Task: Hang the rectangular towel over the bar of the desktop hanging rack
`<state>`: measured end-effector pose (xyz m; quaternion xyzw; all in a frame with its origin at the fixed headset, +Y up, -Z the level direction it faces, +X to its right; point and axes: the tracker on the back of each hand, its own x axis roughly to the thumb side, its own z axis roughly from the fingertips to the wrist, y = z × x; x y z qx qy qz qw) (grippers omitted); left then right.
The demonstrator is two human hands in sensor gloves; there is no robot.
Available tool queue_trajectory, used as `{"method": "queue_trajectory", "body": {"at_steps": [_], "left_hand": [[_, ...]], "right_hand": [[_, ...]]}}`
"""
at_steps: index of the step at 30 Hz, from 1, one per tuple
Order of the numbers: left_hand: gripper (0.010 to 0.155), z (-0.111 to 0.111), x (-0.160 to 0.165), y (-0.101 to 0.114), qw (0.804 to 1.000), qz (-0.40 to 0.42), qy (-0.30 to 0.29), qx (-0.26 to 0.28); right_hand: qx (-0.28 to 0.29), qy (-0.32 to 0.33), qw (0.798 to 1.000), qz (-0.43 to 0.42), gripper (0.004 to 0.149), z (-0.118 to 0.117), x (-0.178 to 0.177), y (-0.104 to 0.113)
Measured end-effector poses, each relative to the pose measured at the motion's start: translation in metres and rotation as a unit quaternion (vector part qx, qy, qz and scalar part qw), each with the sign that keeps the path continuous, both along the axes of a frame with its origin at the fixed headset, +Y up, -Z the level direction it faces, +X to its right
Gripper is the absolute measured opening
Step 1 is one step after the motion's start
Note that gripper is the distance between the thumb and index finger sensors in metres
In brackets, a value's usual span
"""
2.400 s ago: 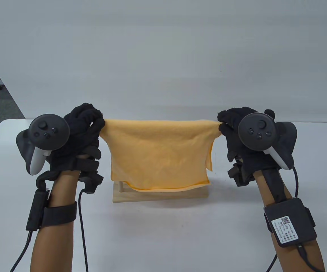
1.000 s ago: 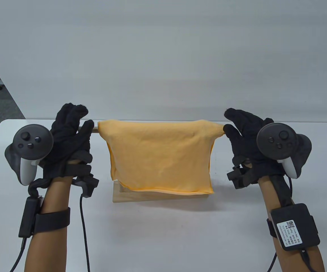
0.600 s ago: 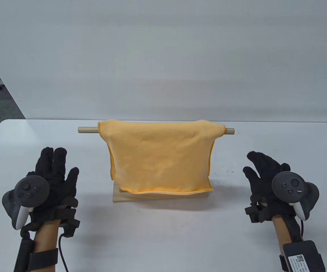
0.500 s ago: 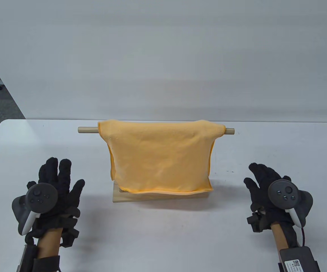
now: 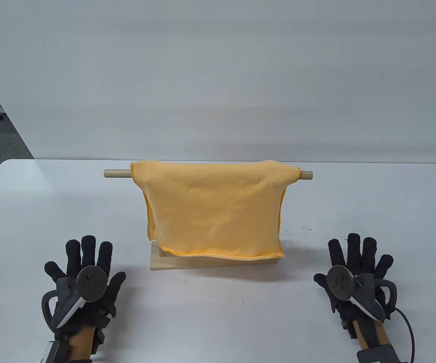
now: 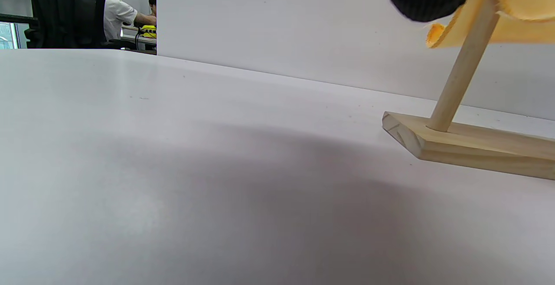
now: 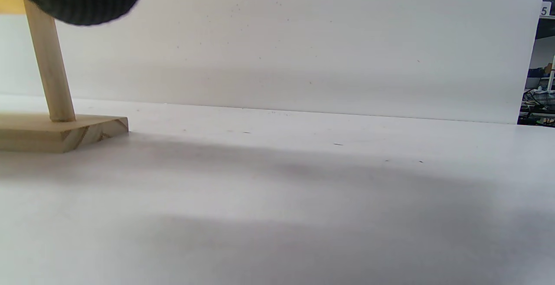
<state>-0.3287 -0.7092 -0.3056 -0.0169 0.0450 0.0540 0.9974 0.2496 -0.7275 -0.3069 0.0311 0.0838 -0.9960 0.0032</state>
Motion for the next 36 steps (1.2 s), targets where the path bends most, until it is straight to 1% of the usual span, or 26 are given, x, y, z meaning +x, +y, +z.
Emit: {"method": "queue_trajectory", "body": {"at_steps": [4,12,17,26,36], "left_hand": [[0.086,0.002,0.001,-0.005,1.0,-0.018,0.003,-0.013],[0.088,0.004,0.002,-0.005,1.0,-0.021,0.005,-0.013],[0.088,0.005,0.002,-0.003,1.0,-0.018,0.006,-0.008],[0.09,0.008,-0.002,-0.002,1.0,0.0,0.017,-0.012],[0.089,0.008,-0.007,-0.004,0.999,0.027,0.021,-0.029]], "right_hand": [[-0.015,-0.008,1.0,0.022,0.089,0.001,0.001,-0.005],[-0.031,-0.022,0.999,0.008,0.091,0.002,0.003,-0.005],[-0.027,-0.028,0.999,-0.01,0.091,0.005,0.007,-0.001],[-0.035,-0.036,0.997,-0.051,0.093,0.006,0.013,-0.001],[-0.05,-0.052,0.996,-0.05,0.093,0.004,0.018,-0.003]]}}
